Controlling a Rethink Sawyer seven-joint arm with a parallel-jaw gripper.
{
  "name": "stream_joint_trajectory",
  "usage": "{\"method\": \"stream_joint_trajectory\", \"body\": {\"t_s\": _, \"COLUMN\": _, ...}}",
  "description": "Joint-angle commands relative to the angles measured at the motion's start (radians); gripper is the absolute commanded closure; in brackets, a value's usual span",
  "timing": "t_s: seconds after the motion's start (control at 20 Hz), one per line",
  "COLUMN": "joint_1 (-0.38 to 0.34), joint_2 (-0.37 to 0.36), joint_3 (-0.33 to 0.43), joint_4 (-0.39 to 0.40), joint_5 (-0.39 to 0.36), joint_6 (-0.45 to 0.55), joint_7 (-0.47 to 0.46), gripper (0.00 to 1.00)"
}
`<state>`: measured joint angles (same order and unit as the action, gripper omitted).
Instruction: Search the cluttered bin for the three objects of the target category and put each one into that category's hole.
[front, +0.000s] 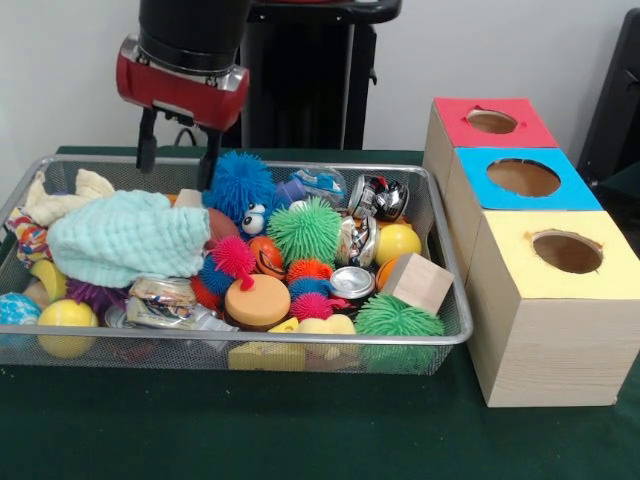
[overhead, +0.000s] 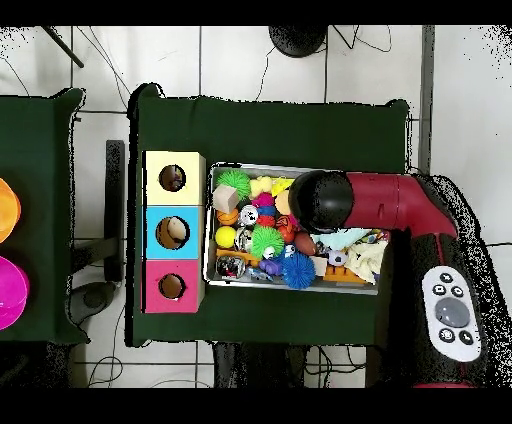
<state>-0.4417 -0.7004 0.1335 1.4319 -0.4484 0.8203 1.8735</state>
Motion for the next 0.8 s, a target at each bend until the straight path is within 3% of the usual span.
{"method": "stream_joint_trajectory", "body": {"t_s": 0.05, "joint_1": -0.009, "joint_2": 0.203, "joint_3": 0.073, "joint_4": -0.030, "joint_5": -0.039, "joint_6": -0.030, "joint_7": -0.068, "gripper": 0.00}}
{"method": "stream_joint_trajectory", "body": {"t_s": 0.55, "joint_1": -0.032, "joint_2": 0.172, "joint_3": 0.079, "joint_4": 0.015, "joint_5": -0.022, "joint_6": -0.042, "joint_7": -0.092, "gripper": 0.00}}
{"method": "stream_joint_trajectory", "body": {"t_s": 0.8, "joint_1": -0.036, "joint_2": 0.214, "joint_3": 0.074, "joint_4": 0.004, "joint_5": -0.045, "joint_6": -0.076, "joint_7": -0.090, "gripper": 0.00}}
